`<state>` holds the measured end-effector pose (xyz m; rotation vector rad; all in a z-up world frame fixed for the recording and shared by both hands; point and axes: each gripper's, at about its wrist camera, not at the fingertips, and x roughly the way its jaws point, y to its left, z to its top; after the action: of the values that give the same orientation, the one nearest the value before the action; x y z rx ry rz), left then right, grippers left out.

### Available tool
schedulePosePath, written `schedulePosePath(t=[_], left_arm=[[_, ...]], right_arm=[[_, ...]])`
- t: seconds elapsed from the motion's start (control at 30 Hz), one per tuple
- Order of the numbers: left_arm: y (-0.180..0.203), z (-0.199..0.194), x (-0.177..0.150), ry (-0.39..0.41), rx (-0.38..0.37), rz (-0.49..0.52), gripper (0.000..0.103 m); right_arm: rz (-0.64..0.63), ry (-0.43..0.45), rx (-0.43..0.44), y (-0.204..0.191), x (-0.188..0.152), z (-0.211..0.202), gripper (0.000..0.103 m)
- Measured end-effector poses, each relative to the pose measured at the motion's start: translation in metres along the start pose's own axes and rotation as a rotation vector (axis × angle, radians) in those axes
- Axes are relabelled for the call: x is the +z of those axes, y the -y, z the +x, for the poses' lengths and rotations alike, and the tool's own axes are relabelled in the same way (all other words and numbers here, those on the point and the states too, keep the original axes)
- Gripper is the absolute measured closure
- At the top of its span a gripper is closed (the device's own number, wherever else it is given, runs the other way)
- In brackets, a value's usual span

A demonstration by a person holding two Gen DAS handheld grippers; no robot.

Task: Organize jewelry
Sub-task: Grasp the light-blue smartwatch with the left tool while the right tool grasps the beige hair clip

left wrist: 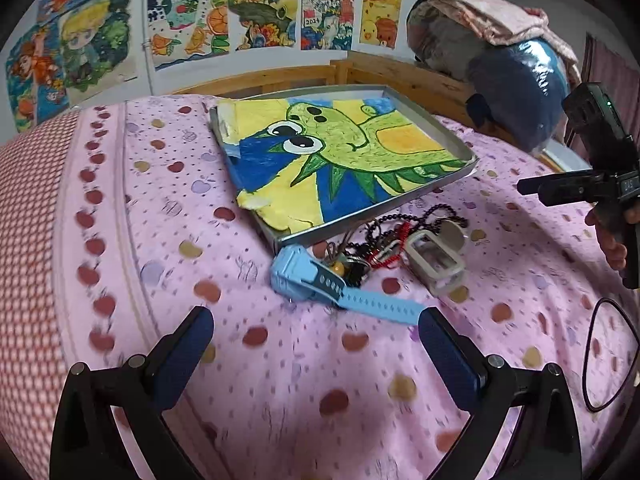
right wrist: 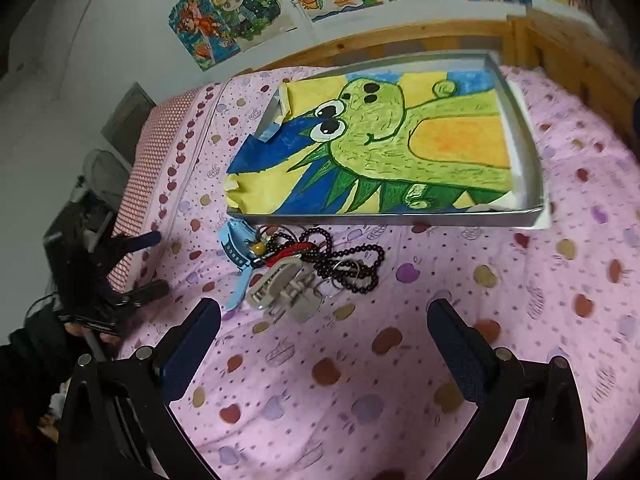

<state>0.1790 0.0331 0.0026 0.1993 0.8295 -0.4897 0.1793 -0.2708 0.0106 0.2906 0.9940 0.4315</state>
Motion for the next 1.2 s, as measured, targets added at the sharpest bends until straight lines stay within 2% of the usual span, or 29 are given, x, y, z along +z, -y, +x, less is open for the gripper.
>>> schedulePosePath(t=[0.1, 0.17, 0.23, 0.3, 0.4, 0.5, 0.57, 0.63, 0.8, 0.87, 0.93, 0.97, 1.03, 1.2], left_arm=[[-0.002, 0.016, 0.005, -0.021, 0.004, 0.010, 0.008], [-0.007, 0.027, 0.008, -0.040, 0.006, 0.014, 0.012], [-0.012, 0.035, 0.011, -0.050, -0.003, 0.014, 0.015], [-0.018, 0.039, 0.014, -0.045, -0.031, 0.007, 0.016], [-0.022, 0.047, 0.018, -0.049, -0.066, -0.002, 0.018], [-0.027, 0.060, 0.021, -0.079, -0.089, -0.034, 0.031], [-0.030, 0.067, 0.023, -0.101, -0.104, -0.056, 0.044], [-0.033, 0.074, 0.024, -0.113, -0.116, -0.080, 0.048], [-0.039, 0.081, 0.025, -0.120, -0.157, -0.144, 0.049], [-0.038, 0.084, 0.025, -0.129, -0.172, -0.157, 0.058], [-0.037, 0.086, 0.025, -0.134, -0.172, -0.171, 0.060], [-0.037, 0.086, 0.025, -0.135, -0.165, -0.173, 0.061], [-0.037, 0.085, 0.025, -0.130, -0.154, -0.184, 0.064], [-0.042, 0.080, 0.022, -0.131, -0.126, -0.234, 0.074]], right_arm=[[0.038, -0.022, 0.088, 0.009, 0.004, 0.013, 0.016], [0.024, -0.043, 0.111, 0.007, 0.005, 0.024, 0.026], [0.025, -0.087, 0.139, -0.001, 0.008, 0.038, 0.043], [0.032, -0.118, 0.171, -0.009, 0.009, 0.046, 0.049], [0.054, -0.146, 0.184, -0.020, 0.012, 0.055, 0.049], [0.093, -0.164, 0.168, -0.027, 0.015, 0.064, 0.049], [0.113, -0.173, 0.145, -0.030, 0.016, 0.069, 0.052], [0.135, -0.179, 0.124, -0.031, 0.016, 0.072, 0.057], [0.178, -0.194, 0.102, -0.030, 0.015, 0.080, 0.057], [0.186, -0.200, 0.085, -0.032, 0.016, 0.084, 0.057], [0.192, -0.204, 0.064, -0.033, 0.016, 0.086, 0.058], [0.194, -0.209, 0.053, -0.034, 0.016, 0.088, 0.061], [0.207, -0.218, 0.039, -0.033, 0.013, 0.089, 0.074], [0.255, -0.218, 0.036, -0.023, 0.006, 0.089, 0.085]])
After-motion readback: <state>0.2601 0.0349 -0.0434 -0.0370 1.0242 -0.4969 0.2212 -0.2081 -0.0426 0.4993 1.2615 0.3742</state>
